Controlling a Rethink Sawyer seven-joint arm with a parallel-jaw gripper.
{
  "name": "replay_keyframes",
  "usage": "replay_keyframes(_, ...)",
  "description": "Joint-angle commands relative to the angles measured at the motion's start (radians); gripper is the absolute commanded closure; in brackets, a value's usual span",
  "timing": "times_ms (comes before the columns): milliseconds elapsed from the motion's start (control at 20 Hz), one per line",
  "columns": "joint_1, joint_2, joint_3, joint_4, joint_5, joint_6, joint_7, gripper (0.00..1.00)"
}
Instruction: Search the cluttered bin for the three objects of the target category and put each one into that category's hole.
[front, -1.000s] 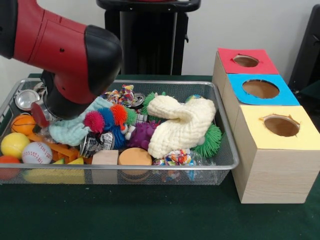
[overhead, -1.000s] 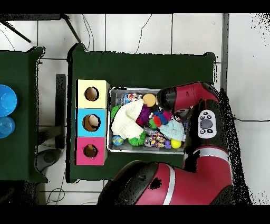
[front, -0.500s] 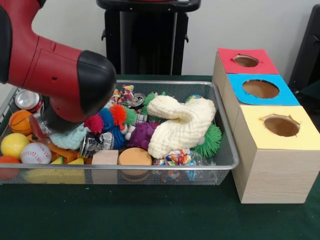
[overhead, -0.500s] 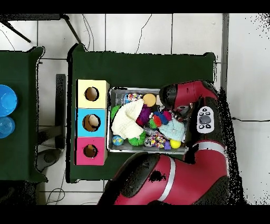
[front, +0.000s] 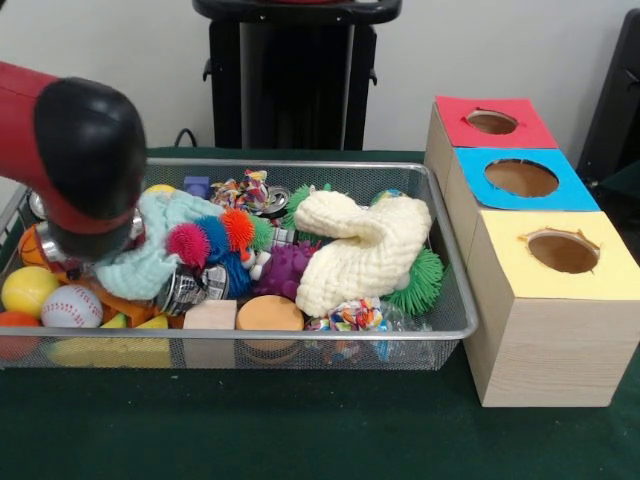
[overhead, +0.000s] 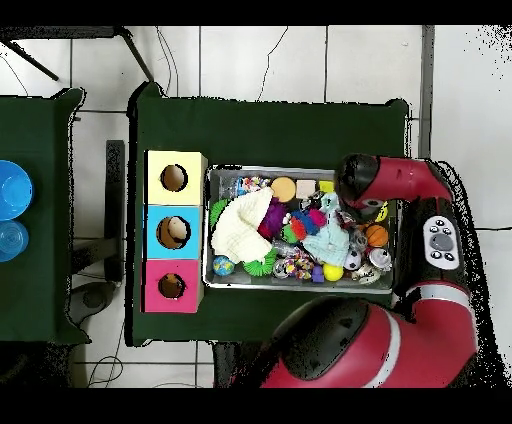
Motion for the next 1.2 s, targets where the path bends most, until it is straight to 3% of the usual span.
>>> replay_keyframes(50, -0.118, 0.077, 0.224, 0.257, 0.147, -0.066, -0.213, 0.0)
replay_keyframes(200, -0.162, 0.035, 0.267, 0.341, 0.199, -0.097, -0.199, 0.0)
replay_keyframes(750, -0.249, -0.015, 0.366, 0.478, 0.284, -0.138, -0.12, 0.0)
replay_keyframes(1200, -0.272, -0.066, 0.375, 0.562, 0.258, -0.185, -0.073, 0.0)
